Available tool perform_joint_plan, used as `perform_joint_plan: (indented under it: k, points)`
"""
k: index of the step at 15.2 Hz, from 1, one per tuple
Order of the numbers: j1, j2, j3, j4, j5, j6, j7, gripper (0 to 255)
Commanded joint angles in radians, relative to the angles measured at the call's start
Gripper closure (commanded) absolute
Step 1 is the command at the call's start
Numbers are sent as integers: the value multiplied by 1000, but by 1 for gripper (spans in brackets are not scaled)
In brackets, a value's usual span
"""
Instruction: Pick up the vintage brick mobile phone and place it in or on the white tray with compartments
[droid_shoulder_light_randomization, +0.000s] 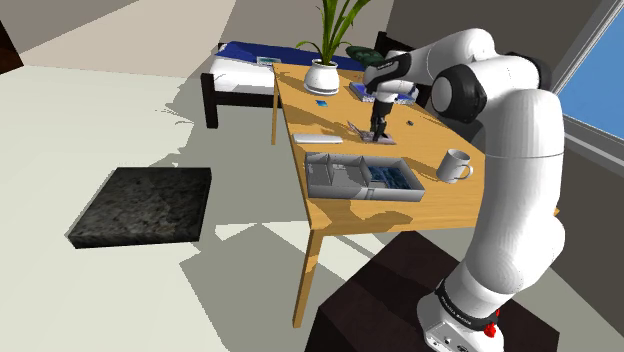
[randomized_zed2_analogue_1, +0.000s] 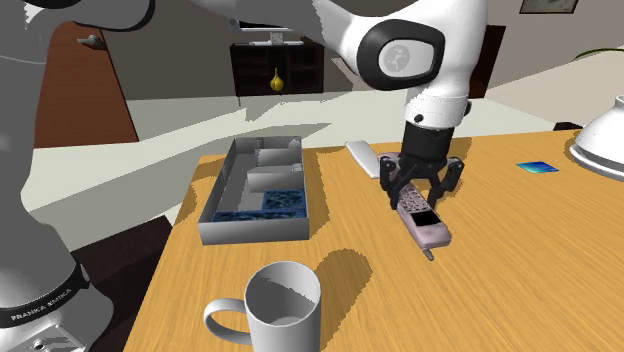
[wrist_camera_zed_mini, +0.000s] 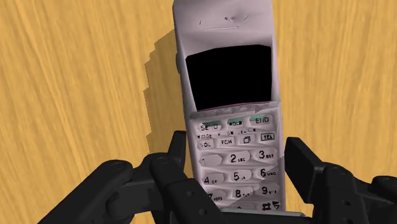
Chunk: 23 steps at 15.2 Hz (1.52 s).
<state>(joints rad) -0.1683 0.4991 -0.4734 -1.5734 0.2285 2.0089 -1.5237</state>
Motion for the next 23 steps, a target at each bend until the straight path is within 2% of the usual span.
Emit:
perform_joint_plan:
  k: [1, 20, 21, 23]
  points:
    - [0, -8, -3, 13, -5, -21, 3, 255]
    - [-11, -52, -19, 208, -33, -253, 23, 255]
    - [-11, -53, -20, 211, -33, -256, 24, 255]
    - [43, -143, -26, 82, -70, -210, 56, 255]
